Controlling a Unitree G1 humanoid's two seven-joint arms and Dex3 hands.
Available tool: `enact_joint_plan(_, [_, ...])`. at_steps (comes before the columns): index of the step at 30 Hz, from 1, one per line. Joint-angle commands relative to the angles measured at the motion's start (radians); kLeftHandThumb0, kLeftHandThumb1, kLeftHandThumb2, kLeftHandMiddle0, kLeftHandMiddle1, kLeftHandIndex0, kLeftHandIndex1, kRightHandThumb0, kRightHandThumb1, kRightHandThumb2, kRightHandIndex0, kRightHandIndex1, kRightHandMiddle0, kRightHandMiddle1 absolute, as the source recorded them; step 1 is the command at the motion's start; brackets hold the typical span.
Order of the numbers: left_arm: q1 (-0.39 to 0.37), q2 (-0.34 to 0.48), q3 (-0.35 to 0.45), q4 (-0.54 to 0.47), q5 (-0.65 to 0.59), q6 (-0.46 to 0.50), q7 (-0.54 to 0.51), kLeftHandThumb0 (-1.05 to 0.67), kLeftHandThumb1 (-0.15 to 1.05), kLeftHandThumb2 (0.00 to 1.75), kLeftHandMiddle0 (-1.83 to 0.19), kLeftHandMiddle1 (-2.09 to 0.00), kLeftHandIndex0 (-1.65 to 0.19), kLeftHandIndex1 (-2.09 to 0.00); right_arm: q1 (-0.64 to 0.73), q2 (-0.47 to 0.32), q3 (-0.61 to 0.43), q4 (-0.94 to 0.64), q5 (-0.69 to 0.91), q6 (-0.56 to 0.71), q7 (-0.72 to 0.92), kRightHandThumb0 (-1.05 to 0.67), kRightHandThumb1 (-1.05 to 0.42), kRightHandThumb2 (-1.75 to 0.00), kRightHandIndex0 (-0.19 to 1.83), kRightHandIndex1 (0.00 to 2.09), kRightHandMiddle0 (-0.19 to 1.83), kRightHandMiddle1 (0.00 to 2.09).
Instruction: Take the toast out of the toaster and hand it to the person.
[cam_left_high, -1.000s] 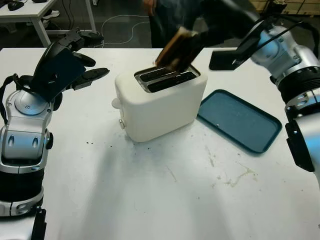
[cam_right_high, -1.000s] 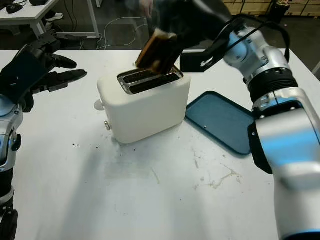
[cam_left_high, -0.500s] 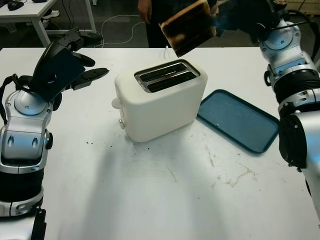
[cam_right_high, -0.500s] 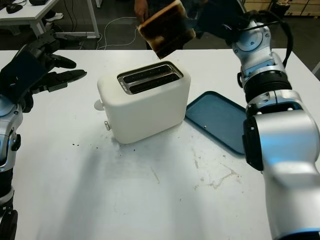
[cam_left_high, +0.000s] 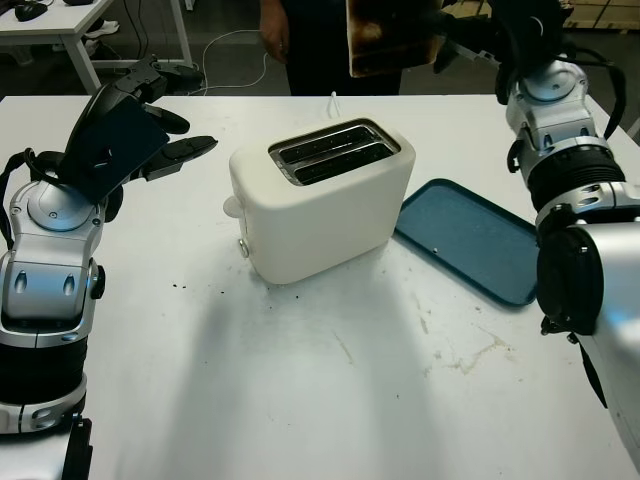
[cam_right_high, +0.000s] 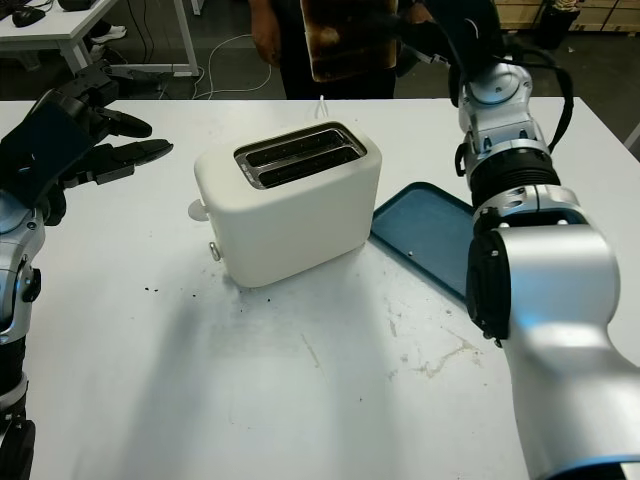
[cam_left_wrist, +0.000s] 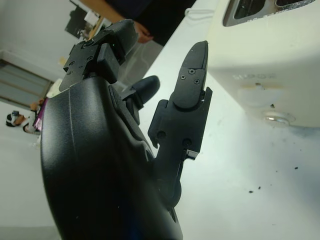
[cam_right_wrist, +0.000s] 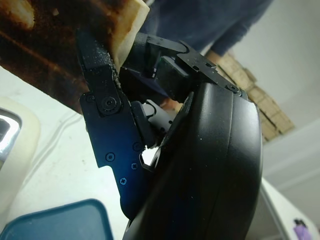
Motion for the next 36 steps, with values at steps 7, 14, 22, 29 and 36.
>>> enact_joint_plan(7, [0.009, 0.004, 0.0, -0.002, 0.009, -0.007, 0.003, -0.26, 0.88, 0.12, -0.06, -1.24, -0.17, -0.73, 0.025, -0.011, -0.024, 0.029, 0.004, 0.049, -0.096, -0.43, -0.85, 0.0, 1.06, 1.23, 1.14, 0.53])
enact_joint_plan(14, [0.011, 0.003, 0.001, -0.001, 0.006, -0.008, 0.002, -0.27, 0.88, 0.12, -0.06, -1.24, -0.17, -0.73, 0.042, -0.022, -0.032, 0.042, 0.009, 0.051, -0.117, -0.37, -0.84, 0.0, 1.1, 1.31, 1.04, 0.91])
enact_joint_plan(22, [0.014, 0.002, 0.0, 0.001, 0.008, -0.011, 0.005, -0.28, 0.88, 0.12, -0.06, -1.24, -0.17, -0.73, 0.058, 0.002, -0.029, 0.05, -0.017, 0.072, -0.271, -0.36, -0.78, -0.01, 1.08, 1.19, 1.08, 0.5])
enact_joint_plan(29, [0.015, -0.003, 0.001, 0.002, 0.006, -0.012, 0.007, -0.27, 0.88, 0.12, -0.06, -1.25, -0.17, -0.74, 0.065, 0.014, 0.007, 0.056, -0.051, 0.102, -0.344, -0.37, -0.79, 0.0, 1.02, 1.13, 1.08, 0.4])
enact_joint_plan(36, [0.015, -0.004, 0.001, 0.0, 0.006, -0.011, 0.008, -0.26, 0.88, 0.12, -0.06, -1.25, -0.17, -0.74, 0.084, 0.001, 0.056, 0.065, -0.104, 0.108, -0.389, -0.33, -0.79, 0.0, 1.05, 1.14, 1.16, 0.38])
